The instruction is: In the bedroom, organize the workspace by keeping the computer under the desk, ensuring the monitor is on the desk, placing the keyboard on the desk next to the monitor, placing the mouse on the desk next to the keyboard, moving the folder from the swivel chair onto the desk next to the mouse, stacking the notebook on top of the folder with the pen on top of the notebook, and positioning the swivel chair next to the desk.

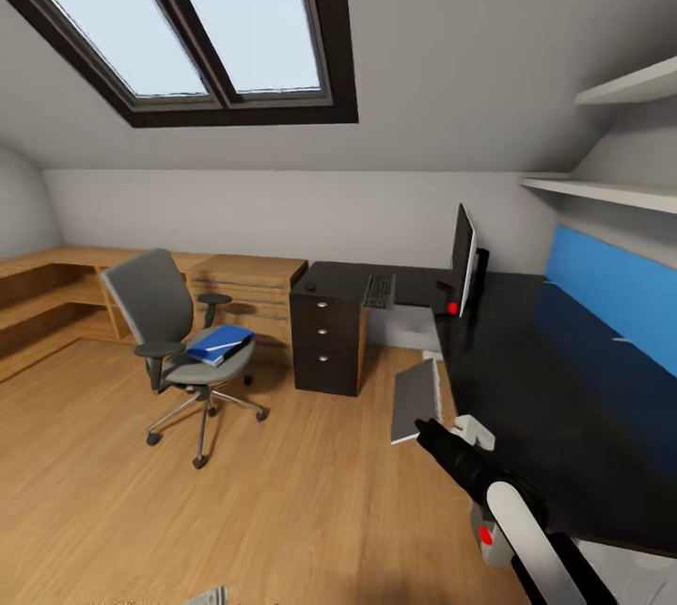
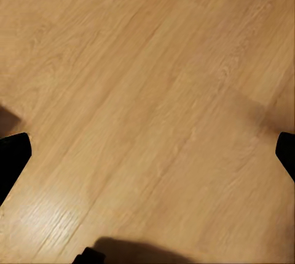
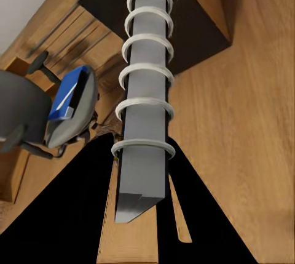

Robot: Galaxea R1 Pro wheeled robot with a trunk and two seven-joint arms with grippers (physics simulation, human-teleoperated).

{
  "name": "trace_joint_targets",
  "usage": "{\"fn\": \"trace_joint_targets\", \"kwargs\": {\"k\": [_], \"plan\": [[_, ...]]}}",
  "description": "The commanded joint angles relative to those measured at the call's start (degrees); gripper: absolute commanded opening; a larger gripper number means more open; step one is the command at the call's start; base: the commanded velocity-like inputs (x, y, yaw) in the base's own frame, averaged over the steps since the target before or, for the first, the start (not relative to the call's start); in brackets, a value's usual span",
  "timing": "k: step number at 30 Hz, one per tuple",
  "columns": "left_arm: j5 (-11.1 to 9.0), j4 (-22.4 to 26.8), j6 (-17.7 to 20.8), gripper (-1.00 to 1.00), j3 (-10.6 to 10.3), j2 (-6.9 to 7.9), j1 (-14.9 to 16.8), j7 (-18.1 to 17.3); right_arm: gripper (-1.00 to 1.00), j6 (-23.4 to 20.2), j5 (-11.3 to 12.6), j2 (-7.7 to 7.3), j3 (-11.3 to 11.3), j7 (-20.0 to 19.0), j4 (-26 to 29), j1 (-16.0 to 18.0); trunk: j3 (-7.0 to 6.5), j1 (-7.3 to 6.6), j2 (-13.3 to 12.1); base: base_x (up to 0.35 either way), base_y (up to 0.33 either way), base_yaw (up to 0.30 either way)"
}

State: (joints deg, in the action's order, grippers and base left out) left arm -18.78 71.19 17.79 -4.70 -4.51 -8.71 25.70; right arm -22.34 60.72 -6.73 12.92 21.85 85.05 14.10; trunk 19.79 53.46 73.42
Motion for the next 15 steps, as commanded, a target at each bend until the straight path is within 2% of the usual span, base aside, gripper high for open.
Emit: {"fn": "trace_joint_targets", "kwargs": {"k": [1,4,8,10,15], "plan": [[-0.5,0.1,0.1,1.0,-0.1,0.02,0.0,0.4,-1.0,0.0,0.5,-0.04,0.1,0.6,0.1,0.0,0.05,0.01,0.0,0.016,0.306,0.277],[-0.5,0.1,0.1,1.0,0.0,0.02,0.0,0.4,-1.0,0.0,0.5,-0.08,0.1,0.6,0.1,0.0,0.05,0.01,0.0,0.135,0.285,0.278],[-0.6,0.9,0.3,1.0,0.0,0.07,0.0,-0.5,-1.0,0.0,0.5,-0.1,0.1,0.5,0.1,0.0,0.08,0.01,0.0,0.266,0.204,0.275],[-0.6,3.0,0.5,1.0,0.0,0.06,0.0,-0.8,-1.0,0.0,0.5,-0.09,0.1,0.5,0.1,0.0,0.16,0.01,0.0,0.312,0.134,0.246],[-0.5,14.0,2.9,1.0,0.0,-0.09,0.0,-1.0,-1.0,0.0,0.4,-0.11,0.0,0.6,0.1,0.0,0.44,0.01,0.0,0.328,0.1,0.189]]}}
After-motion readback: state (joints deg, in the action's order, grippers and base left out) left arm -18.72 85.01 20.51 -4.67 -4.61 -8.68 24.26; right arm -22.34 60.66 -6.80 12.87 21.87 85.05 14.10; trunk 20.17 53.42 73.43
